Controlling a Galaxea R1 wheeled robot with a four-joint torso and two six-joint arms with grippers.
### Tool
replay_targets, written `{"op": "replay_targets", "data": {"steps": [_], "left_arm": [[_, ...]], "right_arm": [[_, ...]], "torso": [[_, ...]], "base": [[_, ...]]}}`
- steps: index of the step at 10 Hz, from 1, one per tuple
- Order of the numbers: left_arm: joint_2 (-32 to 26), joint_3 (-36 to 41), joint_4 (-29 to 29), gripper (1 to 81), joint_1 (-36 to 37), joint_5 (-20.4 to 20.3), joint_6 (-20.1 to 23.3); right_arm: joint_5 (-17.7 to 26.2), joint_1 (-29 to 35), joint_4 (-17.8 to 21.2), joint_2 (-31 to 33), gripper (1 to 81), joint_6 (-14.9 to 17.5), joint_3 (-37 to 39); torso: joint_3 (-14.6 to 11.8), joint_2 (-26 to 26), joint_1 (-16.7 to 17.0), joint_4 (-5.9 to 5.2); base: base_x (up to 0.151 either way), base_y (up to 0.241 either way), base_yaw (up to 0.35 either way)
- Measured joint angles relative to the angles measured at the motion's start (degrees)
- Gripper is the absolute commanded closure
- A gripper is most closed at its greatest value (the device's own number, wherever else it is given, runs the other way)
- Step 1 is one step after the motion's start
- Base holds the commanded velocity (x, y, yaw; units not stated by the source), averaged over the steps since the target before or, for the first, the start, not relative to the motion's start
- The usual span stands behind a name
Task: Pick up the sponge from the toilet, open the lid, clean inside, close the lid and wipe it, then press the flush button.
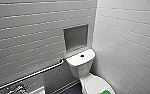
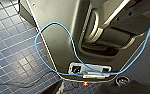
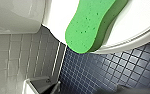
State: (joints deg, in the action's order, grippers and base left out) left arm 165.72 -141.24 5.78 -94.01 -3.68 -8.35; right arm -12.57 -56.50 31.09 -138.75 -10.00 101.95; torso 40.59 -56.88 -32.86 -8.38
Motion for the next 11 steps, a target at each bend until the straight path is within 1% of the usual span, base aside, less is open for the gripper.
{"op": "replay_targets", "data": {"steps": [2,3,4,5,9,11], "left_arm": [[0.2,0.0,0.0,1.0,0.1,0.0,0.0],[0.1,0.0,0.0,1.0,0.0,0.0,0.0],[0.2,0.0,0.0,1.0,0.0,0.0,0.0],[0.1,0.0,0.0,1.0,0.1,-0.3,0.0],[0.2,0.0,0.0,1.0,-0.2,-0.2,0.0],[0.1,0.0,0.0,1.0,-0.3,-0.2,0.0]], "right_arm": [[-0.2,1.1,0.1,0.0,1.0,-1.6,0.2],[-0.2,1.1,0.1,0.0,1.0,-2.2,0.7],[-0.3,1.4,0.2,0.1,1.0,-3.2,0.9],[-0.3,2.0,0.2,0.2,1.0,-3.4,1.0],[-0.2,3.7,0.2,-0.1,1.0,-4.7,1.8],[0.2,5.4,0.2,-0.2,1.0,-6.1,2.1]], "torso": [[3.9,-4.2,-2.7,0.00],[5.1,-5.6,-3.6,0.00],[5.5,-7.2,-4.6,0.00],[5.9,-9.1,-5.8,0.00],[6.0,-17.8,-11.3,0.00],[6.1,-22.2,-14.0,0.00]], "base": [[0.000,0.000,0.000],[0.000,0.000,0.000],[0.000,0.000,0.000],[0.000,0.000,0.000],[0.000,0.000,0.000],[0.000,0.000,0.000]]}}
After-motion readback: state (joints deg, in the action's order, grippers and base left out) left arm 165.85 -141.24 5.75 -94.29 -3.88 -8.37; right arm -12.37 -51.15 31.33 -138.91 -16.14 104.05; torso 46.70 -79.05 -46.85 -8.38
